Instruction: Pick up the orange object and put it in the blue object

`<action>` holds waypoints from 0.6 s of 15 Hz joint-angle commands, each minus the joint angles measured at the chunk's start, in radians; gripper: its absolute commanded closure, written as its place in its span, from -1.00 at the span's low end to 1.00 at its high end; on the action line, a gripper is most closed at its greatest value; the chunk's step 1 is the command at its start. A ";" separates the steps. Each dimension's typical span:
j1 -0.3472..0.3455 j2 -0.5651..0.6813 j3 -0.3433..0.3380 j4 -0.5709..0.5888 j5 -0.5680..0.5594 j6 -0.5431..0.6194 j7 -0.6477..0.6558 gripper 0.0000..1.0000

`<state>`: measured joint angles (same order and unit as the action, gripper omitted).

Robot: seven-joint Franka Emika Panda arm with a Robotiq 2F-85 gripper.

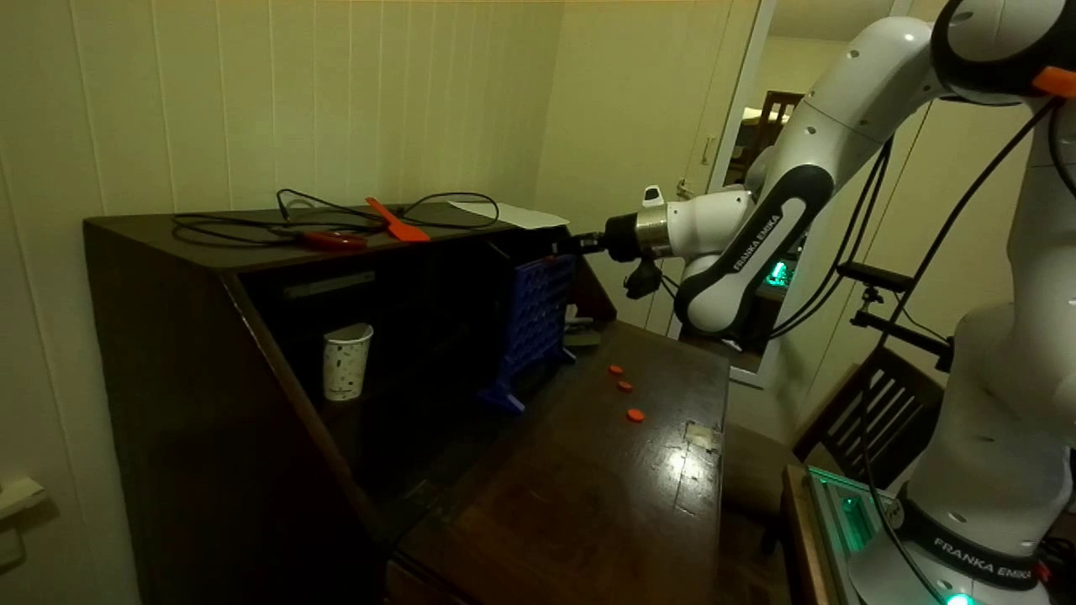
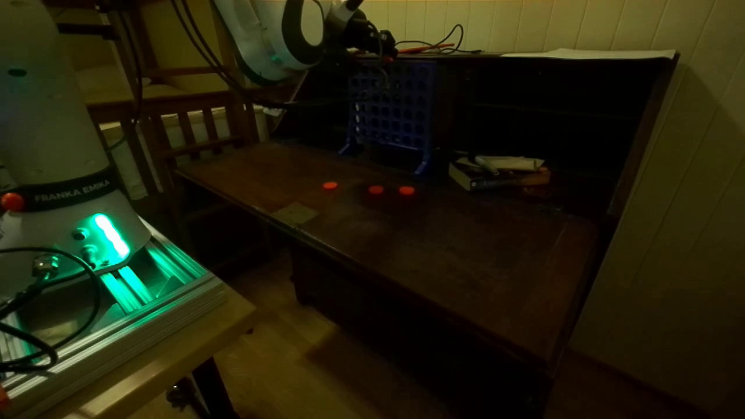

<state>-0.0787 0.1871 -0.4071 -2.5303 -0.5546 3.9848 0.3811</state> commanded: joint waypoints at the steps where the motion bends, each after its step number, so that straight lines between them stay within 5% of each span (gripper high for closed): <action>1: -0.132 -0.011 0.117 -0.010 -0.029 -0.003 -0.025 0.80; 4: -0.182 -0.007 0.166 -0.006 -0.028 -0.001 -0.030 0.80; 5: -0.192 -0.010 0.177 -0.007 -0.026 -0.003 -0.030 -0.20; 9: -0.223 -0.016 0.205 -0.010 -0.039 -0.002 -0.019 -0.65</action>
<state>-0.2640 0.1850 -0.2274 -2.5333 -0.5546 3.9848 0.3580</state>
